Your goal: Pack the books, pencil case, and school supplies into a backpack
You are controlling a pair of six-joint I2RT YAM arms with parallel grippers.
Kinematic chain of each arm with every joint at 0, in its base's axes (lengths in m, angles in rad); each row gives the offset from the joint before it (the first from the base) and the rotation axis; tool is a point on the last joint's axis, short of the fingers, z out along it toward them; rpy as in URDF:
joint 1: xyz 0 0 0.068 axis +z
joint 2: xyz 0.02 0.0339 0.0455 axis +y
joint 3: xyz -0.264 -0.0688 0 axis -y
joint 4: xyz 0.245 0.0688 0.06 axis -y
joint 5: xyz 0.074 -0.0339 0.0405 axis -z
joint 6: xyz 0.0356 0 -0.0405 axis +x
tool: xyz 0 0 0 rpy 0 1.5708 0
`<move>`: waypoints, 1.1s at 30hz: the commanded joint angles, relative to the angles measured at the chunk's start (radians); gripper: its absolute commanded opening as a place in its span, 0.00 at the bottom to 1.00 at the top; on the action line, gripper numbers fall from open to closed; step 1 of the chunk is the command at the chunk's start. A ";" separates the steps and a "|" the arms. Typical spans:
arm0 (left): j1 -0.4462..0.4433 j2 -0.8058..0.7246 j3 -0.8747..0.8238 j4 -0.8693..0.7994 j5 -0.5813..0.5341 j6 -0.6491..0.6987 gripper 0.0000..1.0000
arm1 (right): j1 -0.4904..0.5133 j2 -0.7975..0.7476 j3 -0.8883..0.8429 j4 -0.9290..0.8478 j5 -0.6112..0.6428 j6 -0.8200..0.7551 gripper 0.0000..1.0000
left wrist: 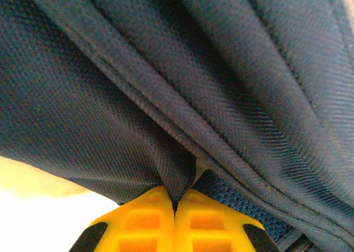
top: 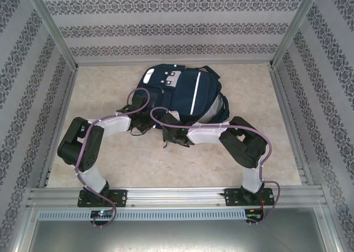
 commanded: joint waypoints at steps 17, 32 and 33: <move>-0.070 0.002 -0.060 0.125 0.049 -0.206 0.55 | 0.009 -0.045 -0.007 0.011 0.036 -0.015 0.00; -0.046 -0.027 -0.031 0.005 -0.072 -0.149 0.00 | 0.001 -0.159 -0.096 -0.078 0.177 -0.005 0.00; -0.041 -0.034 -0.035 -0.002 -0.076 -0.148 0.00 | -0.001 -0.171 -0.105 -0.090 0.187 -0.002 0.00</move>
